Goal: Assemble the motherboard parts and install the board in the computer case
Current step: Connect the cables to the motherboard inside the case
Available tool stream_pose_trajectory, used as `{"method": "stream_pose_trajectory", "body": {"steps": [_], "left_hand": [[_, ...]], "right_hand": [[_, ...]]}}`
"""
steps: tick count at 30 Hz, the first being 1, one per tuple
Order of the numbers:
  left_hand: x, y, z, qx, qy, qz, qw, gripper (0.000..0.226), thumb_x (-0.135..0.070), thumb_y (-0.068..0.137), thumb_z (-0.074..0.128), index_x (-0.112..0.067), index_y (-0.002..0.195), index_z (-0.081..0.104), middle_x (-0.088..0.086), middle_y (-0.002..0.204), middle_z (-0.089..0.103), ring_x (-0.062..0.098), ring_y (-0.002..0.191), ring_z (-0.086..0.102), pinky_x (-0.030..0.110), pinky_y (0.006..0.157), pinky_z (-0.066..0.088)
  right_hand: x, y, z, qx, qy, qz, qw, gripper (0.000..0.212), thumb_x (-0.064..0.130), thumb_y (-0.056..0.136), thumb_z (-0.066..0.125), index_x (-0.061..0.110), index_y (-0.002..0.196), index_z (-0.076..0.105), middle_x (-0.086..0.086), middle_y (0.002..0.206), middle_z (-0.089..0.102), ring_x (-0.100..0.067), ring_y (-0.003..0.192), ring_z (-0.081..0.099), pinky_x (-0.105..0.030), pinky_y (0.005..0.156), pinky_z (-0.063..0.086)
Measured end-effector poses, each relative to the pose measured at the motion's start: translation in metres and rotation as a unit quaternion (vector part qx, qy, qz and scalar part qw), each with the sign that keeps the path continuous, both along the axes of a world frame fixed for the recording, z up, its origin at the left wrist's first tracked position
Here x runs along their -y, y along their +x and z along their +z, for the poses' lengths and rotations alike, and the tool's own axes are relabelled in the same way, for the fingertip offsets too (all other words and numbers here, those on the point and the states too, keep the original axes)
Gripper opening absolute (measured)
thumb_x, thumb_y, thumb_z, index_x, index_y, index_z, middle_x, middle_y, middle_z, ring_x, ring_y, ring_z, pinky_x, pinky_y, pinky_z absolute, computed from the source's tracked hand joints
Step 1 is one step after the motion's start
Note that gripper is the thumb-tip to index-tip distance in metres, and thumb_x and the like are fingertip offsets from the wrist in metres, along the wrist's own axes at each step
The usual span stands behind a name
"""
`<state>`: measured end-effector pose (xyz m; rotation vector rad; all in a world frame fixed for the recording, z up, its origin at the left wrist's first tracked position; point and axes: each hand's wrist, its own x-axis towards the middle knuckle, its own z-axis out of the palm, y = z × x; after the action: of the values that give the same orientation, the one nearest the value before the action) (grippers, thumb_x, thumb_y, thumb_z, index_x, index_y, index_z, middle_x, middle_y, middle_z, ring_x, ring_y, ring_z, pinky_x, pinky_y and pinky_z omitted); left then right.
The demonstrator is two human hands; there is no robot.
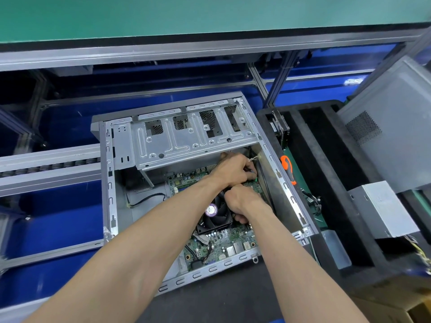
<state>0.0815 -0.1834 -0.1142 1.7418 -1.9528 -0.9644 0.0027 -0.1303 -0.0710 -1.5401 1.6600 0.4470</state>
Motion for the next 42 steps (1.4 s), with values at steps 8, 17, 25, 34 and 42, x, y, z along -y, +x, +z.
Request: {"method": "stream_pose_trajectory", "body": {"steps": [8, 17, 25, 34, 42], "left_hand": [[0.001, 0.0, -0.006, -0.028, 0.005, 0.018, 0.999, 0.013, -0.037, 0.08, 0.079, -0.032, 0.092, 0.079, -0.011, 0.085, 0.073, 0.012, 0.089, 0.059, 0.034, 0.101, 0.027], [-0.002, 0.002, 0.001, -0.029, 0.004, -0.002, 1.0, 0.013, -0.027, 0.079, 0.08, -0.027, 0.092, 0.081, -0.016, 0.071, 0.069, 0.004, 0.065, 0.055, 0.03, 0.086, 0.048], [-0.002, 0.001, 0.003, 0.01, -0.024, -0.027, 0.999, 0.014, -0.026, 0.08, 0.078, -0.028, 0.094, 0.081, -0.011, 0.089, 0.076, 0.015, 0.085, 0.064, 0.035, 0.092, 0.049], [-0.003, 0.001, 0.006, 0.035, -0.038, -0.063, 0.997, 0.015, -0.024, 0.082, 0.077, -0.023, 0.096, 0.081, -0.01, 0.093, 0.076, 0.012, 0.079, 0.063, 0.034, 0.077, 0.054], [-0.001, 0.001, 0.009, 0.059, -0.048, -0.086, 0.993, 0.016, -0.023, 0.084, 0.075, -0.021, 0.099, 0.08, -0.006, 0.098, 0.076, 0.018, 0.084, 0.067, 0.036, 0.072, 0.055]], "right_hand": [[0.001, 0.002, -0.004, 0.002, -0.003, -0.001, 1.0, 0.025, 0.014, 0.092, 0.035, 0.002, 0.101, 0.055, -0.018, 0.076, 0.066, -0.027, 0.053, 0.06, -0.038, 0.067, 0.057], [0.0, 0.0, -0.003, 0.005, 0.003, -0.008, 1.0, 0.027, 0.016, 0.093, 0.036, 0.001, 0.097, 0.058, -0.018, 0.076, 0.067, -0.029, 0.057, 0.061, -0.041, 0.074, 0.058], [0.0, -0.001, -0.001, 0.01, 0.008, -0.008, 1.0, 0.03, 0.02, 0.095, 0.037, 0.001, 0.098, 0.06, -0.016, 0.077, 0.066, -0.027, 0.055, 0.058, -0.035, 0.065, 0.053], [-0.001, -0.001, 0.0, 0.009, 0.009, -0.007, 1.0, 0.034, 0.019, 0.096, 0.037, -0.002, 0.097, 0.063, -0.019, 0.083, 0.07, -0.029, 0.06, 0.061, -0.039, 0.072, 0.058], [-0.002, -0.001, 0.003, 0.009, 0.012, -0.011, 1.0, 0.036, 0.018, 0.096, 0.036, -0.004, 0.101, 0.065, -0.021, 0.09, 0.072, -0.031, 0.067, 0.063, -0.041, 0.078, 0.058]]}}
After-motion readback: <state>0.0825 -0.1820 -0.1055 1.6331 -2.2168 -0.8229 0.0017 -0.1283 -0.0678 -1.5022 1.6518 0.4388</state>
